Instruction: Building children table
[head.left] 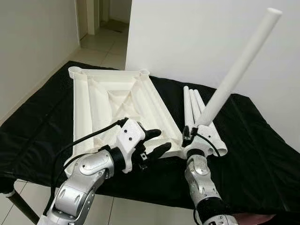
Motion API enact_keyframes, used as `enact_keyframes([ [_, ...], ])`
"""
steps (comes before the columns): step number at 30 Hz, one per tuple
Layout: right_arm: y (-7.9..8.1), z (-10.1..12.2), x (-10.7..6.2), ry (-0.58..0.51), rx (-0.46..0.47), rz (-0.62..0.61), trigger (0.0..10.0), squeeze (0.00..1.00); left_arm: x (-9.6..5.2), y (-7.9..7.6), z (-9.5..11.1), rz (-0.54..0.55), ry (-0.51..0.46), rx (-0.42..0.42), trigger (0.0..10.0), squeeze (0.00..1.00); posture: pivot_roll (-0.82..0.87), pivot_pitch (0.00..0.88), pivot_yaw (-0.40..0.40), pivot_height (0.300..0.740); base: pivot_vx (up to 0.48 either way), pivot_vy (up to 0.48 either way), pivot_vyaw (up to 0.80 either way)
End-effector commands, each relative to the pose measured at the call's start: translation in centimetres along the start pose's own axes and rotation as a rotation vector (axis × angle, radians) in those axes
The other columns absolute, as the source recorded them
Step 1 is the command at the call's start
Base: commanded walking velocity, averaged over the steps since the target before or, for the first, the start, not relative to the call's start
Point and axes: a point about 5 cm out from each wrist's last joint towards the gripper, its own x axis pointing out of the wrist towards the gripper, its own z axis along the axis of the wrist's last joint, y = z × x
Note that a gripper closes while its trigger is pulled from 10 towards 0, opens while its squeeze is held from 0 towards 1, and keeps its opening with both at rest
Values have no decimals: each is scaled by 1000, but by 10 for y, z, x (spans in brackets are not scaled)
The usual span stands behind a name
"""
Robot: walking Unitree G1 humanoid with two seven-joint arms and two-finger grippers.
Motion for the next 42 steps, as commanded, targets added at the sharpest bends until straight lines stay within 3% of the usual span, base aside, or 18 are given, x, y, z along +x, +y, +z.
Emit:
enact_keyframes([
  [1, -30, -40, -12, 215, -27, -129, 10000, 0, 3, -2, 1, 39, -2, 0, 10000, 0, 37, 0, -131, 740, 0, 0, 0],
  [10, -17, -37, -13, 209, 25, -79, 10000, 0, 7, -6, -2, 10, 8, 0, 10000, 0, 28, 0, -125, 740, 0, 0, 0],
  [21, -18, -34, -13, 193, 39, -61, 10000, 0, 11, -7, -7, -1, 22, -5, 10000, 0, 21, 0, -123, 740, 0, 0, 0],
  [22, -18, -33, -13, 182, 38, -54, 10000, 1000, 11, -7, -7, -2, 23, -7, 10000, 0, 20, 0, -122, 740, 0, 0, 0],
  [29, -18, -24, -12, 115, 30, -7, 10000, 1000, 12, -8, -8, -5, 25, -10, 10000, 0, 13, 0, -121, 740, 0, 0, 0],
  [30, -17, -16, -12, 61, 0, 24, 10000, 1000, 13, -8, -8, -5, 26, -12, 10000, 0, 13, 0, -121, 740, 0, 0, 0],
  [38, -19, -8, -10, 7, -58, 68, 10000, 1000, 15, -8, -7, -5, 24, -13, 10000, 0, 7, 0, -120, 740, 0, 0, 0],
  [39, -19, -6, -10, -4, -70, 85, 10000, 922, 15, -8, -7, -6, 22, -12, 10000, 0, 3, 0, -118, 740, 0, 0, 0],
  [40, -19, -4, -9, -13, -75, 106, 10000, 0, 16, -7, -7, -6, 20, -11, 10000, 0, 1, 0, -118, 740, 0, 0, 0],
  [42, -19, -4, -9, -13, -75, 106, 10000, 0, 16, -7, -7, -6, 20, -11, 10000, 0, 1, 0, -118, 740, 0, 0, 0],
])
